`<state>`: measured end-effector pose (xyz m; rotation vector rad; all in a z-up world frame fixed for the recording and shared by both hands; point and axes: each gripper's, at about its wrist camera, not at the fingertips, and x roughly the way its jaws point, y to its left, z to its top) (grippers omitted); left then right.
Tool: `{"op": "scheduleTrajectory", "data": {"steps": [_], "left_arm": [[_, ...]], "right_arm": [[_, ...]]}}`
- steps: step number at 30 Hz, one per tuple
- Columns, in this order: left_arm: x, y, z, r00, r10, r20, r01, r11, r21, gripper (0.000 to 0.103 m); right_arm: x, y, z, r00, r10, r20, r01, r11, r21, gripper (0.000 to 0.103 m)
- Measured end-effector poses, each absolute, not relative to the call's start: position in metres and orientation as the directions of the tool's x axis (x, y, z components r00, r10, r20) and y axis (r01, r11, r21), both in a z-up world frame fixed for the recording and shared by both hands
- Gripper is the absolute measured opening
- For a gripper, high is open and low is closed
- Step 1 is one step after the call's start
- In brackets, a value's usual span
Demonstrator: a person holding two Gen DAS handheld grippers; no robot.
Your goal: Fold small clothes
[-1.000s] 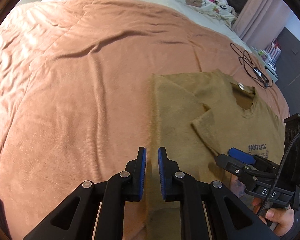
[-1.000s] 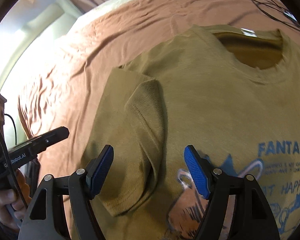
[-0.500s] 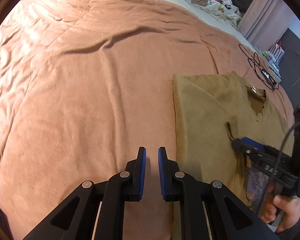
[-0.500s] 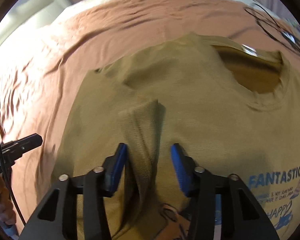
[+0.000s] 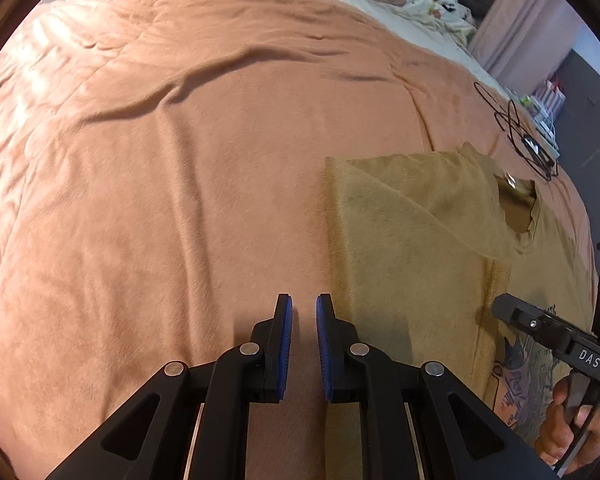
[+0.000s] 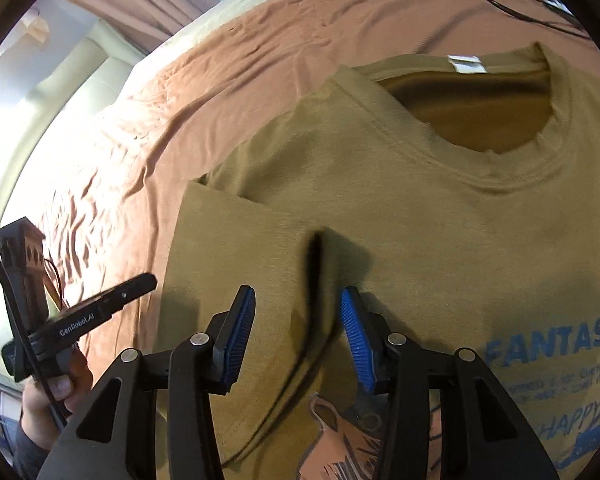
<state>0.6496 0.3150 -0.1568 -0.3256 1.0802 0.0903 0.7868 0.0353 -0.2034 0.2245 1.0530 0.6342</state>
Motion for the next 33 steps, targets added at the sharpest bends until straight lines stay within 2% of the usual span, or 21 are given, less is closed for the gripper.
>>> {"op": "scheduleTrajectory", "data": {"steps": [5,7,8,9,12,21,22,26,33], "left_arm": [[0.659,0.31,-0.16,0.464,-0.063,-0.883,-0.214,0.96,-0.181,0.013],[0.663,0.308,-0.161,0.463,-0.059,-0.884,-0.212,0.961,-0.175,0.013],[0.665,0.307,-0.161,0.468,-0.063,-0.882,-0.212,0.96,-0.181,0.013],[0.667,0.307,-0.16,0.471,-0.067,-0.88,-0.212,0.959,-0.187,0.013],[0.671,0.307,-0.16,0.476,-0.068,-0.877,-0.217,0.957,-0.192,0.013],[0.679,0.303,-0.15,0.506,-0.118,-0.855,-0.223,0.939,-0.261,0.013],[0.68,0.302,-0.146,0.512,-0.123,-0.85,-0.223,0.937,-0.27,0.015],[0.685,0.297,-0.139,0.528,-0.114,-0.841,-0.21,0.943,-0.259,0.045],[0.705,0.288,-0.153,0.511,-0.088,-0.855,-0.203,0.954,-0.22,0.046]], "right_arm": [[0.793,0.037,-0.21,0.362,0.526,-0.769,-0.347,0.842,0.413,0.041],[0.79,0.038,-0.206,0.394,0.48,-0.784,-0.345,0.868,0.357,0.022],[0.788,0.038,-0.205,0.403,0.46,-0.791,-0.346,0.877,0.334,0.008],[0.786,0.035,-0.204,0.404,0.459,-0.791,-0.347,0.877,0.331,0.003],[0.778,0.029,-0.199,0.421,0.455,-0.784,-0.359,0.878,0.317,0.0],[0.761,0.008,-0.189,0.416,0.46,-0.784,-0.332,0.88,0.339,0.0],[0.758,0.005,-0.189,0.414,0.459,-0.786,-0.329,0.881,0.34,0.0],[0.757,0.0,-0.188,0.414,0.456,-0.788,-0.317,0.883,0.345,0.0],[0.757,-0.002,-0.19,0.402,0.464,-0.789,-0.315,0.88,0.356,0.0]]}}
